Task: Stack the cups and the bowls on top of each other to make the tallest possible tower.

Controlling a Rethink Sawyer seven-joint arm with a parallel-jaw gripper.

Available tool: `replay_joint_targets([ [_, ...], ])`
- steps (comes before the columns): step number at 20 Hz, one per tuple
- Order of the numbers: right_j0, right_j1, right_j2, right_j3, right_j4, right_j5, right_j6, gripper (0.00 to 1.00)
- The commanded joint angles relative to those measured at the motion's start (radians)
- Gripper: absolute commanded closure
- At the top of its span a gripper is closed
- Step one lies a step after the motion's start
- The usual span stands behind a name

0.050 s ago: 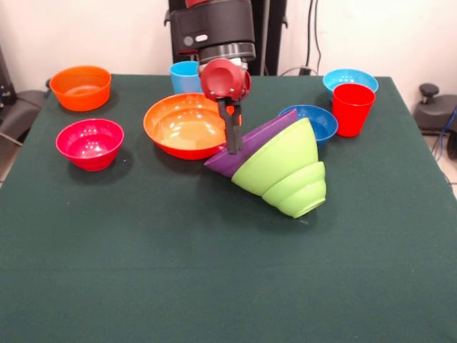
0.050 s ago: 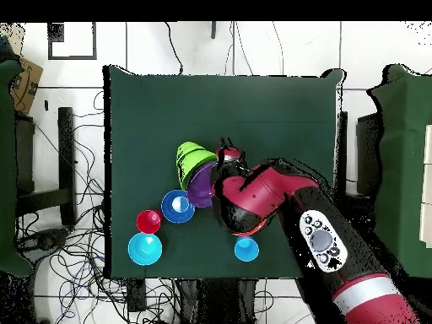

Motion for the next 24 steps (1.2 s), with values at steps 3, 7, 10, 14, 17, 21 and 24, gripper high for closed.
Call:
replay_joint_targets([
  [3, -0.029, -0.006, 0.074, 0.052, 0.034, 0.122, -0.053, 0.00],
  [7, -0.052, -0.013, 0.104, 0.076, 0.060, 0.142, -0.081, 0.00],
  [10, -0.058, -0.020, 0.125, 0.082, 0.084, 0.161, -0.093, 0.00],
  [14, -0.073, -0.014, 0.151, 0.095, 0.102, 0.184, -0.114, 0.00],
  [17, -0.096, 0.004, 0.178, 0.107, 0.114, 0.199, -0.135, 0.00],
  [21, -0.092, 0.033, 0.169, 0.094, 0.099, 0.226, -0.145, 0.00],
  [24, -0.086, 0.044, 0.155, 0.087, 0.101, 0.265, -0.162, 0.00],
])
